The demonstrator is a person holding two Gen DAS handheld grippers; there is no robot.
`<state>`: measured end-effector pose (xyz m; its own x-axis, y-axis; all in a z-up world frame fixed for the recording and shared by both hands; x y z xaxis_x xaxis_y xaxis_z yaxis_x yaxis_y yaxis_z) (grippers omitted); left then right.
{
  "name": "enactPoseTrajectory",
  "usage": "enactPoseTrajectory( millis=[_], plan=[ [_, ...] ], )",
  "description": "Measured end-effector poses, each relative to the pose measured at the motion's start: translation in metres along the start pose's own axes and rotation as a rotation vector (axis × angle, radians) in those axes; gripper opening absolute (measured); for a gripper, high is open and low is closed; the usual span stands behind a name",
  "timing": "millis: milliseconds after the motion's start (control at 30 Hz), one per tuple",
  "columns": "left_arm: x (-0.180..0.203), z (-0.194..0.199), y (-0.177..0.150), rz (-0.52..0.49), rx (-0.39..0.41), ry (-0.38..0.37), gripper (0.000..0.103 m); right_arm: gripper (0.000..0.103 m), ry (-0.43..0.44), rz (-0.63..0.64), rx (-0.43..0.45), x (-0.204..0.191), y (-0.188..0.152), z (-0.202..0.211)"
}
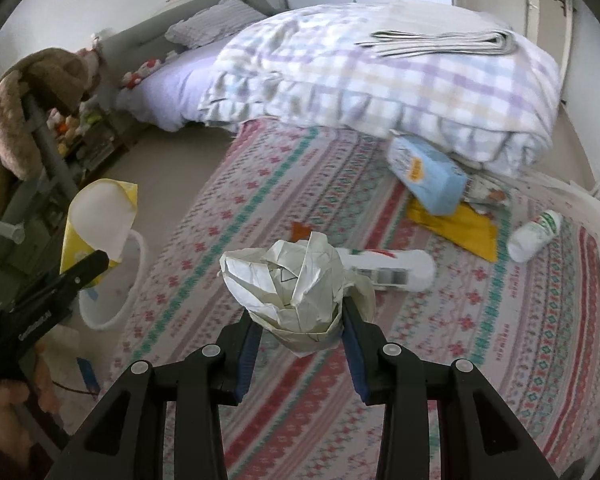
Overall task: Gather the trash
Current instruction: 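Carry the yellow bag over the white bin and open the left tool while the right tool holds the paper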
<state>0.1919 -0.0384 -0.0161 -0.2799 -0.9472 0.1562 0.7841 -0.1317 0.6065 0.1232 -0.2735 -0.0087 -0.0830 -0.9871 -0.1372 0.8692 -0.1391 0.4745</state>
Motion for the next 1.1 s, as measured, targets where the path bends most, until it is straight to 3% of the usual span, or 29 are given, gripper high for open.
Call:
enactPoseTrajectory(
  millis=[533, 800, 1100],
  plan=[
    [-0.080, -0.004, -0.005, 0.150, -0.038, 0.106, 0.057, 0.040, 0.091, 0.084, -0.043, -0.072, 0.010, -0.037],
    [-0.108, -0.016, -0.015, 0.206, -0.104, 0.185, 0.057, 0.040, 0.125, 0.125, -0.054, -0.104, 0.010, -0.052],
    [-0.127, -0.016, -0.023, 0.236, -0.142, 0.223, 0.081, 0.040, 0.152, 0.152, -0.064, -0.135, 0.009, -0.064]
  ],
)
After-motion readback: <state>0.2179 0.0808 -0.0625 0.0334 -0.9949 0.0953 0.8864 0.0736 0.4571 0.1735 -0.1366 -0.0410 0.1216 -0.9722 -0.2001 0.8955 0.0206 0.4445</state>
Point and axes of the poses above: each gripper's, at about its wrist camera, not at the fingertips, and z roughly against the way its jaws point, x to its right, y to its top, the point moved 5 cm from there along -z, roughly the way its jaws point, and after that the axes turned 5 degrees about -x, right-handed, at the moved point
